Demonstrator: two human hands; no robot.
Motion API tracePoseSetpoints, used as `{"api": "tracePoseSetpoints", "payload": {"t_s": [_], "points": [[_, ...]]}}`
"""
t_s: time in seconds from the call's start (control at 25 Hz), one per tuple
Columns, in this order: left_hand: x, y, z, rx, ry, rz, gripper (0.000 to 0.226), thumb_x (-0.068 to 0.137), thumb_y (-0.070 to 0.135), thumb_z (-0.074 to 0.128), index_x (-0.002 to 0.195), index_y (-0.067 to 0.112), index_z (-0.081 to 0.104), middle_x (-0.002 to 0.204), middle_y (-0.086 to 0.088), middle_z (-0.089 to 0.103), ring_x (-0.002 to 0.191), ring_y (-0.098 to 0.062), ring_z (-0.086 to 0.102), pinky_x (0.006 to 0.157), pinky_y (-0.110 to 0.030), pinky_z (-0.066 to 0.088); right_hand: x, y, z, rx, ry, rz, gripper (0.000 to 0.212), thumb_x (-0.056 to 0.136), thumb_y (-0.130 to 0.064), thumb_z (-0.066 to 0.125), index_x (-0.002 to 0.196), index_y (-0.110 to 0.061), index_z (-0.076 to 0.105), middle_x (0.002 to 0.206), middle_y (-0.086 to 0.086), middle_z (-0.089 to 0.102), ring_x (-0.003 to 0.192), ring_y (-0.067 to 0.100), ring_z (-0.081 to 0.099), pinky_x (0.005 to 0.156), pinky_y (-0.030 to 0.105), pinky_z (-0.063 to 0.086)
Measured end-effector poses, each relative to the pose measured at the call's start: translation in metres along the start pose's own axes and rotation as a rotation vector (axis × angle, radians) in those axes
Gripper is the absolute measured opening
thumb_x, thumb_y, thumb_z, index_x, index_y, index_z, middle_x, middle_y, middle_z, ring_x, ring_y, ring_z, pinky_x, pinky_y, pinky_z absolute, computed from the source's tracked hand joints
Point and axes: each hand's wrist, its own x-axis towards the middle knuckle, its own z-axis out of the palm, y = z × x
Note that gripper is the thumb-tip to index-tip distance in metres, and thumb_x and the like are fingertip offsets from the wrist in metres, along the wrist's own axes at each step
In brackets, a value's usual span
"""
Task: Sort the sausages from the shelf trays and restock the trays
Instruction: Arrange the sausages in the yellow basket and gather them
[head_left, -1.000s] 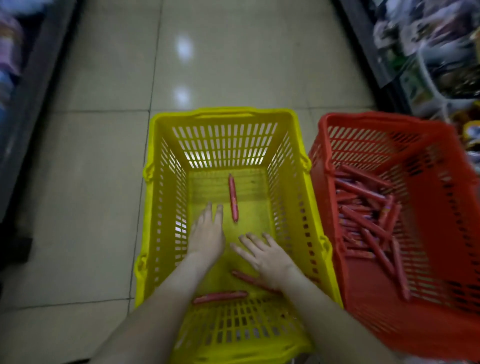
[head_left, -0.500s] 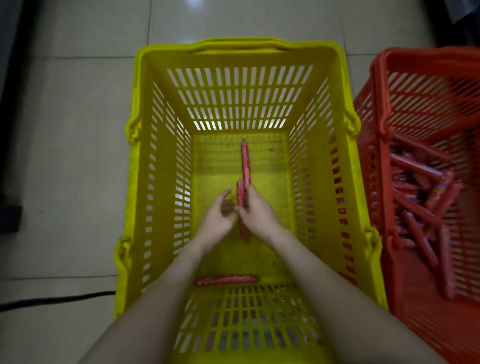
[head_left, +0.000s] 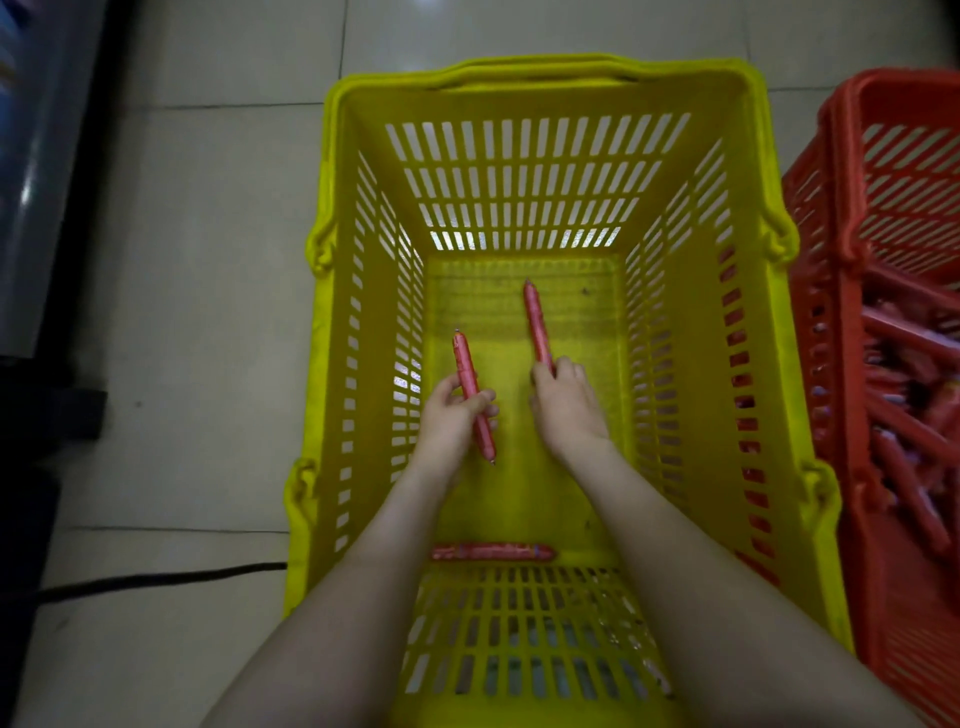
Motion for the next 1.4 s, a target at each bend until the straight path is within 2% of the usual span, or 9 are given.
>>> {"api": "tracePoseSetpoints", "payload": {"t_s": [0.08,0.16,0.28,0.4,0.56,0.72,1.0,1.16,1.4], "points": [[0.001,-0.004,-0.005,-0.091,0.008,-0.055,0.041,0.088,-0.005,0.057,0.125,0.006,0.045,0.079,-0.007,0.060,0.065,-0.016,0.058,0.060,-0.025,0.051,0.001,0.003,0.001,0.120,0.047,0.127,0.033,0.093,-0.001,0.042,0.126,-0.006,0.040,0.120,0.017,0.048,0.115,0.034,0.045,0.089,0.040,0.039],[0.000,-0.008,-0.004,-0.174,-0.004,-0.106,0.034,0.088,-0.006,0.057,0.116,0.009,0.047,0.080,-0.008,0.061,0.068,-0.016,0.059,0.063,-0.027,0.051,0.000,0.003,0.001,0.553,0.008,0.269,0.034,0.087,0.005,0.052,0.114,-0.009,0.037,0.101,0.016,0.055,0.092,0.032,0.055,0.074,0.036,0.040],[-0.006,-0.010,0.002,-0.239,-0.054,-0.129,0.019,0.090,-0.003,0.055,0.097,0.014,0.052,0.083,-0.006,0.063,0.072,-0.014,0.061,0.060,-0.025,0.054,-0.011,-0.003,-0.001,1.118,-0.120,0.208,0.040,0.081,0.011,0.061,0.098,-0.016,0.038,0.076,0.002,0.048,0.062,0.012,0.051,0.061,0.026,0.042],[-0.013,-0.002,0.004,-0.333,-0.135,-0.113,0.012,0.094,0.003,0.051,0.094,0.014,0.055,0.074,-0.002,0.069,0.066,-0.011,0.067,0.058,-0.025,0.056,-0.025,-0.008,-0.010,1.259,-0.216,0.060,0.042,0.078,0.022,0.057,0.086,-0.017,0.044,0.073,0.001,0.047,0.051,-0.006,0.051,0.057,0.009,0.042],[-0.018,0.010,-0.002,-0.249,-0.211,-0.081,0.008,0.093,0.008,0.055,0.098,0.015,0.058,0.076,-0.001,0.071,0.067,-0.010,0.069,0.063,-0.027,0.056,-0.034,-0.006,-0.021,1.326,-0.288,-0.009,0.039,0.076,0.017,0.064,0.086,-0.017,0.047,0.076,0.002,0.051,0.059,-0.002,0.050,0.061,0.009,0.043],[-0.017,0.008,-0.005,-0.172,-0.129,-0.094,0.008,0.092,0.004,0.056,0.096,0.010,0.060,0.075,-0.001,0.065,0.062,-0.007,0.064,0.060,-0.023,0.056,-0.045,0.000,-0.003,1.097,-0.293,0.021,0.056,0.068,-0.005,0.082,0.100,-0.016,0.038,0.088,0.002,0.044,0.077,0.011,0.044,0.066,0.014,0.040],[-0.014,-0.008,-0.016,-0.053,0.029,-0.053,0.009,0.092,0.002,0.056,0.088,0.010,0.060,0.075,-0.003,0.058,0.065,-0.011,0.057,0.067,-0.026,0.051,-0.065,0.000,0.018,-0.137,-0.512,-0.412,0.110,0.065,-0.055,0.077,0.145,-0.014,0.015,0.145,0.006,0.025,0.135,0.025,0.022,0.111,0.039,0.022],[-0.011,-0.008,-0.018,-0.038,0.054,-0.028,0.011,0.092,0.003,0.057,0.086,0.012,0.061,0.075,-0.003,0.059,0.067,-0.013,0.057,0.070,-0.030,0.051,-0.066,0.001,0.013,-0.345,-0.330,-0.649,0.082,0.086,-0.042,0.055,0.149,-0.015,0.009,0.147,0.007,0.024,0.135,0.025,0.022,0.108,0.039,0.019],[-0.006,0.000,-0.011,-0.046,0.031,0.000,0.013,0.092,0.003,0.056,0.085,0.013,0.061,0.075,-0.003,0.061,0.067,-0.011,0.058,0.070,-0.029,0.052,-0.063,0.010,0.010,-0.342,-0.293,-0.635,0.047,0.096,-0.022,0.043,0.141,-0.018,0.030,0.136,0.007,0.038,0.128,0.025,0.035,0.099,0.036,0.030]]}}
